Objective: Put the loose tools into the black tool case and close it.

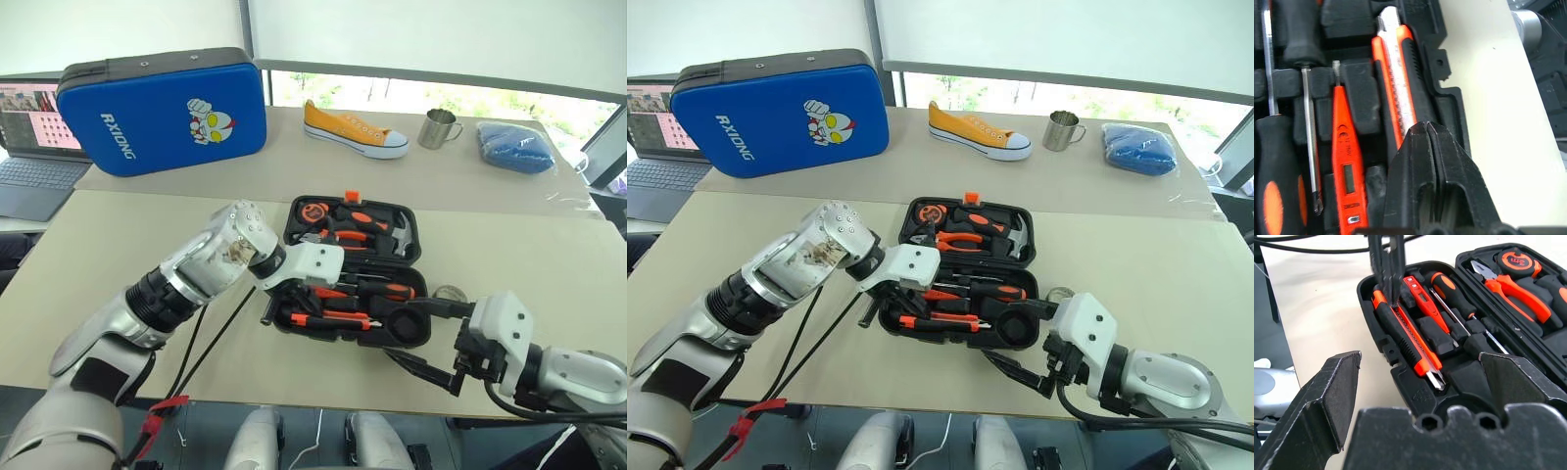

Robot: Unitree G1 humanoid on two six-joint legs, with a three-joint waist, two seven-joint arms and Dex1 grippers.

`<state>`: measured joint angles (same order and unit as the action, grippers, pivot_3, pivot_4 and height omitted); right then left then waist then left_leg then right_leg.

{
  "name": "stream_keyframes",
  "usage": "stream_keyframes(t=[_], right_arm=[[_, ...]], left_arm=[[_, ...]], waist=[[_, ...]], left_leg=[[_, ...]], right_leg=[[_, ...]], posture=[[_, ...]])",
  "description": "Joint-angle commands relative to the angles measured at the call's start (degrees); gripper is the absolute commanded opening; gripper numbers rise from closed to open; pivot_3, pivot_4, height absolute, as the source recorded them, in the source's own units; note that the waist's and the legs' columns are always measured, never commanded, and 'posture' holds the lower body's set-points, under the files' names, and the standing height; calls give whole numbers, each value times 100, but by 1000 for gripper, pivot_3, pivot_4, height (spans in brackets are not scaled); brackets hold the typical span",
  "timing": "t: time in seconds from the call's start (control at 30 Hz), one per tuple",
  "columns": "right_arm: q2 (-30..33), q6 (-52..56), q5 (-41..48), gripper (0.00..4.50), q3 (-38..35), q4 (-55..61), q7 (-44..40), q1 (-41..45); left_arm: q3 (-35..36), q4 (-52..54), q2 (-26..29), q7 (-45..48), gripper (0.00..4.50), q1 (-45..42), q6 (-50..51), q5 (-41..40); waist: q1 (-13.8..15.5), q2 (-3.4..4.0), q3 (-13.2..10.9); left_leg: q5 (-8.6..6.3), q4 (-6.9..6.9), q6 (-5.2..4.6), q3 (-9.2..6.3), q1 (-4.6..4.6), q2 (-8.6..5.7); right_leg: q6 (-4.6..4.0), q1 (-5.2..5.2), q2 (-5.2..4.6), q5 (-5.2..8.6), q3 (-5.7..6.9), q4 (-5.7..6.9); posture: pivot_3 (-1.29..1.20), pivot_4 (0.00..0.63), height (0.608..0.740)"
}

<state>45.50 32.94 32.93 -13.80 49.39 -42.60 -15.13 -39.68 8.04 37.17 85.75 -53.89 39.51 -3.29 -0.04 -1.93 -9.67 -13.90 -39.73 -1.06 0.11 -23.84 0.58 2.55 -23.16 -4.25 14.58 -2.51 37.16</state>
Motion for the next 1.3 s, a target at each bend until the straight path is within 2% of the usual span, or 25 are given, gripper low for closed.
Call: stream_keyframes(t=[0.03,0.17,0.57,0.8,0.97,1.13,1.3], right_arm=[[20,-30,78,4500,-53,161,16,2],[6,-9,104,4500,-67,202,48,-26],[26,40,206,4500,-61,275,154,-78],[20,60,258,4500,-16,243,220,-3],[37,79,258,4500,7,237,247,22],[52,99,274,4500,-28,239,239,-6],[68,96,237,4500,-93,169,214,-44]], left_arm=[[-98,97,106,53,49,-39,-231,200],[-168,-104,20,-33,49,-29,-512,397],[-22,-338,-156,-24,49,-118,-487,438],[-426,-281,-90,-35,49,202,-1046,874],[-663,-827,-296,-362,49,362,-1755,1426],[-439,-956,-560,-347,49,370,-1613,1371],[598,-741,-464,-2,49,92,-910,527]], waist=[[1,0,0],[5,1,0],[57,5,3],[47,13,8],[54,39,30],[87,59,46],[74,59,46]], left_leg=[[0,0,0,0,0,-1],[0,0,0,0,0,0],[0,-4,-1,0,2,-5],[-1,-4,-1,0,3,-4],[-2,-3,-3,0,10,-4],[-13,-2,-20,0,74,-17],[-13,-6,-20,-8,60,-22]], right_leg=[[0,0,0,0,0,0],[0,1,1,0,0,0],[3,5,-4,0,0,0],[3,5,-3,0,0,0],[3,14,-1,0,-1,-3],[25,95,-12,13,2,-22],[33,87,-14,17,-1,-18]], posture=[[0,150,740],[0,150,740],[0,150,740],[0,150,740],[0,150,740],[0,150,740],[0,150,740]])
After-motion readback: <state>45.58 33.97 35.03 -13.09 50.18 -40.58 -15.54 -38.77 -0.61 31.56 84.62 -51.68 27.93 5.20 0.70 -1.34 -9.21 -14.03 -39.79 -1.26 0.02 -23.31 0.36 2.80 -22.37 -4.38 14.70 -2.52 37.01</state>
